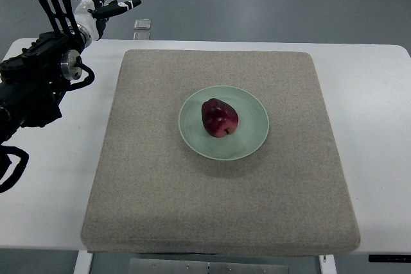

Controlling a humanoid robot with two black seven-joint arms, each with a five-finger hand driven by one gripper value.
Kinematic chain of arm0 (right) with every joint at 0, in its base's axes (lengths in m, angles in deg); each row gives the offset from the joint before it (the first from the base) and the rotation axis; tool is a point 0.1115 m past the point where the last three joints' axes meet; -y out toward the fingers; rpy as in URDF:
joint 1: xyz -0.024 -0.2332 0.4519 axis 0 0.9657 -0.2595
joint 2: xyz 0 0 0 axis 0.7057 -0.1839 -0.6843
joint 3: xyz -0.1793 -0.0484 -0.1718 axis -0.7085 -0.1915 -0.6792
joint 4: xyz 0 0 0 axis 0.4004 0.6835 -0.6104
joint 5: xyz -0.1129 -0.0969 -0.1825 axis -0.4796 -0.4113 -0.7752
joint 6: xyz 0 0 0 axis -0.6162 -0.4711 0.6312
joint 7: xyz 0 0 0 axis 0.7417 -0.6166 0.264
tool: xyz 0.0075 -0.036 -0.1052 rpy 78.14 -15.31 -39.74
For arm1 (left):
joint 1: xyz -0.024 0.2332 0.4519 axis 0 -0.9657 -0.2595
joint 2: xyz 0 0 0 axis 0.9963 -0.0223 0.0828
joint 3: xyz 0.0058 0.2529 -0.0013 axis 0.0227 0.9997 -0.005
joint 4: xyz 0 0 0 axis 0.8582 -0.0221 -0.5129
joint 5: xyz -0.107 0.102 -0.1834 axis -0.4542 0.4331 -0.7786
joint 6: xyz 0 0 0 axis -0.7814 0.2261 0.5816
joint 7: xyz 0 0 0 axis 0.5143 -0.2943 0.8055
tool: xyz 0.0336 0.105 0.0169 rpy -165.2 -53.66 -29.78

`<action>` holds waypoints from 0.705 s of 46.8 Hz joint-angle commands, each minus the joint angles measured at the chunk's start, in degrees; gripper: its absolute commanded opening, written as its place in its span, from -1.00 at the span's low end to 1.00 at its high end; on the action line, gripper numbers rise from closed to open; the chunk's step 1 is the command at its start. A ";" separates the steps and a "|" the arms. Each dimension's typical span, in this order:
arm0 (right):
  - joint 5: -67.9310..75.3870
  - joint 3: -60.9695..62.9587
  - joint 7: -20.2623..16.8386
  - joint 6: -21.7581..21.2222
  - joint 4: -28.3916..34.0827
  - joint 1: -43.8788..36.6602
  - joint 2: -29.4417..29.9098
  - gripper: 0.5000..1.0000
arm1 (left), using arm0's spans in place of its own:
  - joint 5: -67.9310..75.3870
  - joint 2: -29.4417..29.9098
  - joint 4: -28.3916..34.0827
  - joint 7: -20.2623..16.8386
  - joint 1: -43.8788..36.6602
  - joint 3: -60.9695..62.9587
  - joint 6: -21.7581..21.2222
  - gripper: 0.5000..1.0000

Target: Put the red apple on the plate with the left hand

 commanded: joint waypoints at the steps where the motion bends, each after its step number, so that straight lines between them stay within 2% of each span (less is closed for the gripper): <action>1: 0.00 -0.04 0.02 0.00 0.00 0.00 0.00 0.86 | -0.09 -0.33 -0.02 -0.07 -1.06 -1.79 3.74 0.98; 6: 0.00 0.04 0.02 0.00 0.00 0.00 0.00 0.86 | -0.09 -1.38 -0.02 -0.15 -3.78 -5.48 11.48 0.98; 10: 0.00 -0.04 0.02 0.00 0.00 0.00 0.00 0.86 | 0.00 -1.39 0.06 -1.03 -4.75 -8.56 15.61 0.98; 17: 0.00 -0.04 0.02 0.00 0.00 0.00 0.00 0.86 | 0.09 -1.39 -0.11 -4.10 -4.75 -9.01 15.88 0.98; 27: 0.00 -0.04 0.02 0.00 0.00 0.00 0.00 0.86 | -0.17 -0.95 -0.46 -5.69 -4.67 -9.62 15.97 0.98; 33: 0.00 -0.04 0.02 0.00 0.00 0.00 0.00 0.86 | -0.70 -0.51 -0.38 -7.45 -4.84 -17.07 16.23 0.98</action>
